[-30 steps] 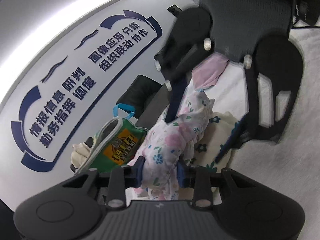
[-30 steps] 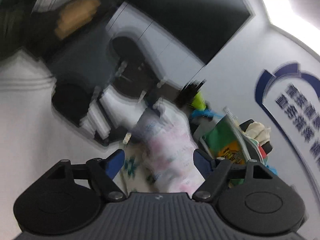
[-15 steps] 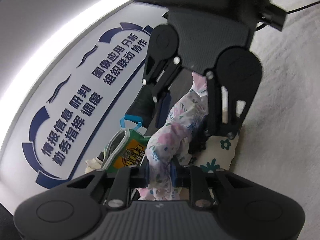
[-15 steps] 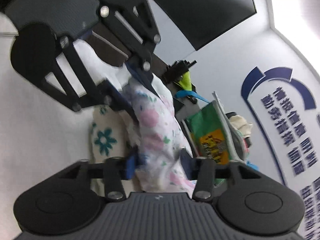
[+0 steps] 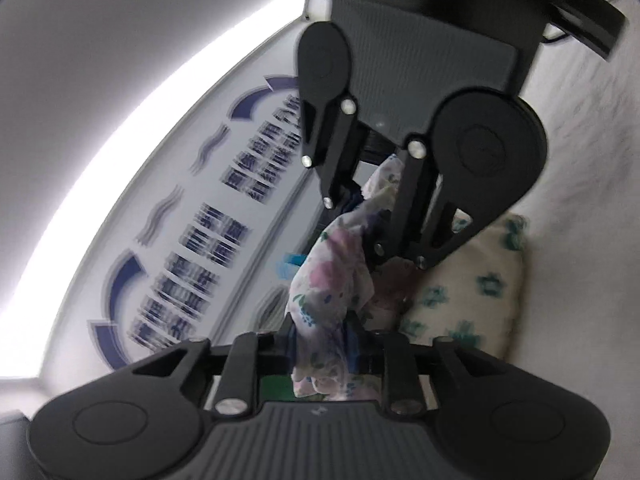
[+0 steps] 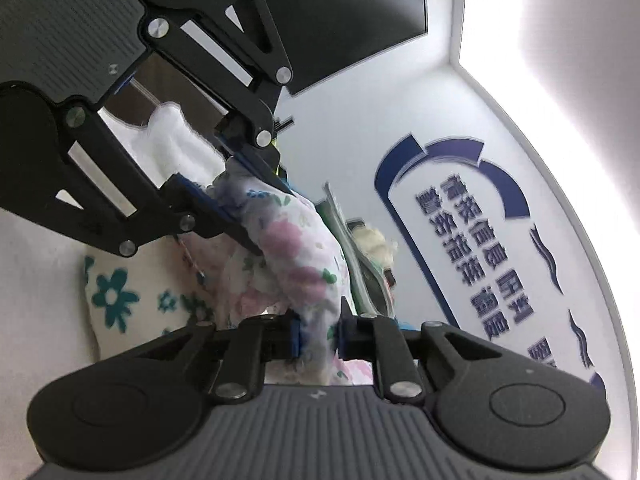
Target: Fold clothes
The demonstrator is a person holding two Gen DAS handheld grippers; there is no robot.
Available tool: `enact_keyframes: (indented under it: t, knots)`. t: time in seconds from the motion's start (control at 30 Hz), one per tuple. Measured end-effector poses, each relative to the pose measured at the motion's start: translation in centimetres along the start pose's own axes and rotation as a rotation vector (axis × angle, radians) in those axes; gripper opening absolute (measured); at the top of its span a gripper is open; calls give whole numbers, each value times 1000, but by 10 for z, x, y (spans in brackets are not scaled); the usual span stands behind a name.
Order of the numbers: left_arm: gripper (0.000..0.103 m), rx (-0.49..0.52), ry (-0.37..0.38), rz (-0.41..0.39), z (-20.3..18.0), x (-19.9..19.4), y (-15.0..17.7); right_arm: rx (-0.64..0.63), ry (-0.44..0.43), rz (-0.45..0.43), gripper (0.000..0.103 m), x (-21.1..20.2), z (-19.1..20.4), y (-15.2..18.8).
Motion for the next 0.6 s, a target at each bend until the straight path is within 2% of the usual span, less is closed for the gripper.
enact_keyframes:
  t: [0.07,0.1,0.13,0.27,0.4,0.47,0.53,0.6]
  knots:
    - [33,-21,63,36,2,-3,8,25,-52,35,14,4,11,5]
    - [33,-49,81,48,6,-5,11,22,-71,40,14,5,17,6]
    - [34,-119,68,50,17,-5,11,7,-74,42,14,9,21,7]
    - [50,-398,14,56,61,-7,10,-3,-84,51,15,17,25,6]
    - [53,-676,-40,61,105,-9,9,6,-95,59,15,19,23,5]
    - [68,-815,-68,63,127,-10,9,-4,-92,57,15,21,22,3]
    - [68,-892,-92,91,128,5,3,-23,-93,45,16,19,23,1]
    - [67,-936,-42,102,116,22,-3,-43,-95,31,16,17,23,-1]
Point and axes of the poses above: each gripper's, at about its wrist camera, not at the fingertips, and x roughly the way its jaws point, z to its left, y to its underside, the point moved 7 cm from there along x, roughly the way its jaws point, and after that the axes turned 9 degrees about -z, right-handed, at the moved point
